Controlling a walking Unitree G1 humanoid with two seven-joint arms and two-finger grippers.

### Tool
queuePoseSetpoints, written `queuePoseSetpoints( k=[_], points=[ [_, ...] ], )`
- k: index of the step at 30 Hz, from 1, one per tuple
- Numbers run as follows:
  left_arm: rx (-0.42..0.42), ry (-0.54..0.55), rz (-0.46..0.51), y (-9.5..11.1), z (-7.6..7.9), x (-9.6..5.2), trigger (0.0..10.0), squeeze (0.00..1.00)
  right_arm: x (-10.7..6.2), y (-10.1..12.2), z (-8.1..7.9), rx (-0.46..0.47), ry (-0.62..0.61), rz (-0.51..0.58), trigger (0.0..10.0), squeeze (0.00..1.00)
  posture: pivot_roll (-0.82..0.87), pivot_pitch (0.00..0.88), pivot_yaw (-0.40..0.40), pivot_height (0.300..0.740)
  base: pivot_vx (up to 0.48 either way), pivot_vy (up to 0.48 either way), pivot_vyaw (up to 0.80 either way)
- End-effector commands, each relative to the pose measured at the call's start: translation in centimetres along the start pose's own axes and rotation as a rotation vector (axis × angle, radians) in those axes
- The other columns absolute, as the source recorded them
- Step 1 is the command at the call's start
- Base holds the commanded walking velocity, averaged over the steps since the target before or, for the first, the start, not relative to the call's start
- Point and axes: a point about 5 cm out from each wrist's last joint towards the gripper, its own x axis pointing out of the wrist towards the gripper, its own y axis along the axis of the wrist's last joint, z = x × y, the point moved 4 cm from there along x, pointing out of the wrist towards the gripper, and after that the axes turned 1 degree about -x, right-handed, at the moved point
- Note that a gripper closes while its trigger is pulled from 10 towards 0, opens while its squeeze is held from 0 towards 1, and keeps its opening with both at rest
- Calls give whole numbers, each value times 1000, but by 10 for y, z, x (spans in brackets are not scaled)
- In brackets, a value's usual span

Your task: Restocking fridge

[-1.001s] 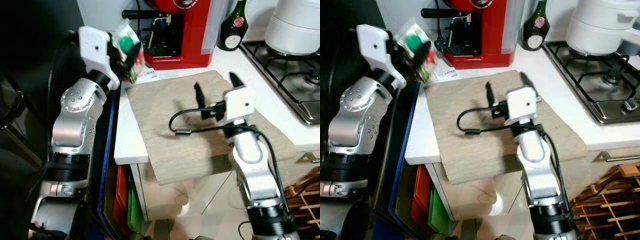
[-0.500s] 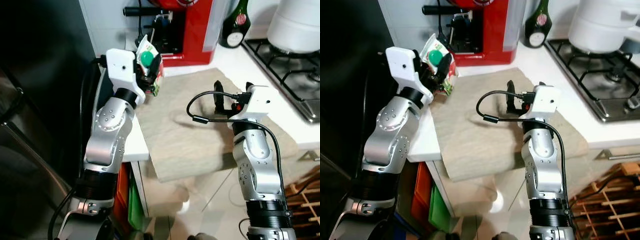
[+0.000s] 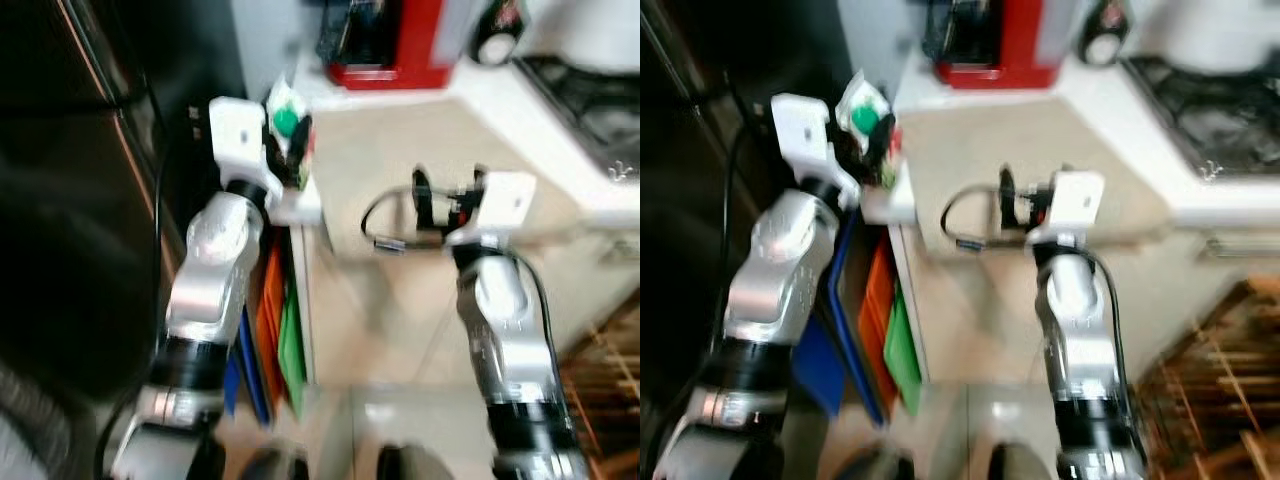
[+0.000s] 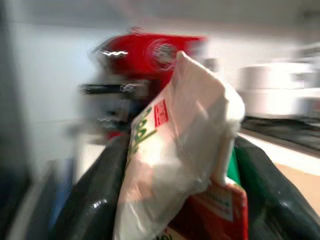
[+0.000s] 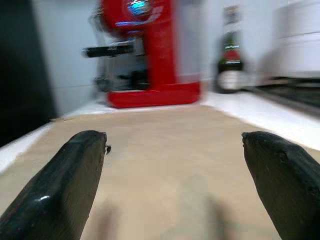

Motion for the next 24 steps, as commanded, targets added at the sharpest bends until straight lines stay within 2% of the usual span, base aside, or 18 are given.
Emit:
queuePoseSetpoints(
  k=[1, 9, 11, 13, 14, 15, 16, 17, 19, 20, 22, 24],
  points=[
    [13, 13, 20, 7, -5, 1, 10000, 0, 4, 7, -5, -1, 17, 23, 10000, 0, -73, 0, 74, 740, -360, 0, 0],
    [6, 12, 17, 4, -3, 0, 10000, 0, 4, 5, -7, -3, 24, 21, 10000, 0, -76, 0, 74, 740, -351, 0, 0],
    [10, 15, -2, 0, -3, 0, 10000, 0, 4, 5, -7, -3, 27, 19, 10000, 0, -80, 0, 77, 740, 0, 0, 0],
    [-29, -16, 22, 3, 1, -2, 10000, 0, 4, 4, -11, -3, 42, 21, 10000, 0, -81, 0, 78, 740, 0, 0, 0],
    [-20, -30, 23, 3, 3, -2, 10000, 0, 4, 4, -13, -1, 48, 20, 10000, 0, -80, 0, 76, 740, 0, 0, 0],
    [-12, -37, 21, 2, 5, -2, 10000, 51, 4, 3, -14, 0, 51, 19, 10000, 0, -80, 0, 76, 740, 0, 0, 0],
    [-44, -90, 14, 1, 12, -4, 10000, 43, 4, 3, -15, 1, 55, 19, 10000, 0, -80, 0, 77, 740, 0, -454, 0],
    [-44, -90, 14, 1, 12, -4, 10000, 43, 4, 3, -15, 1, 55, 19, 10000, 0, -80, 0, 77, 740, 0, -454, 0],
    [-109, -171, 9, 0, 22, -8, 10000, 0, 4, 4, -17, 1, 69, 31, 10000, 0, -81, 0, 77, 740, 369, -296, 0],
    [-112, -188, 13, 1, 23, -9, 10000, 0, 4, 5, -17, -8, 76, 34, 10000, 0, -81, 0, 76, 740, 409, -247, 0],
    [-60, -190, 17, -1, 21, -10, 10000, 0, 7, 6, -15, -21, 61, 38, 10000, 0, -82, 0, 77, 740, 429, 0, 0],
    [-56, -186, 15, -1, 19, -9, 10000, 0, 8, 6, -14, -21, 56, 37, 10000, 0, -82, 0, 77, 740, 431, 0, 0]
  ],
)
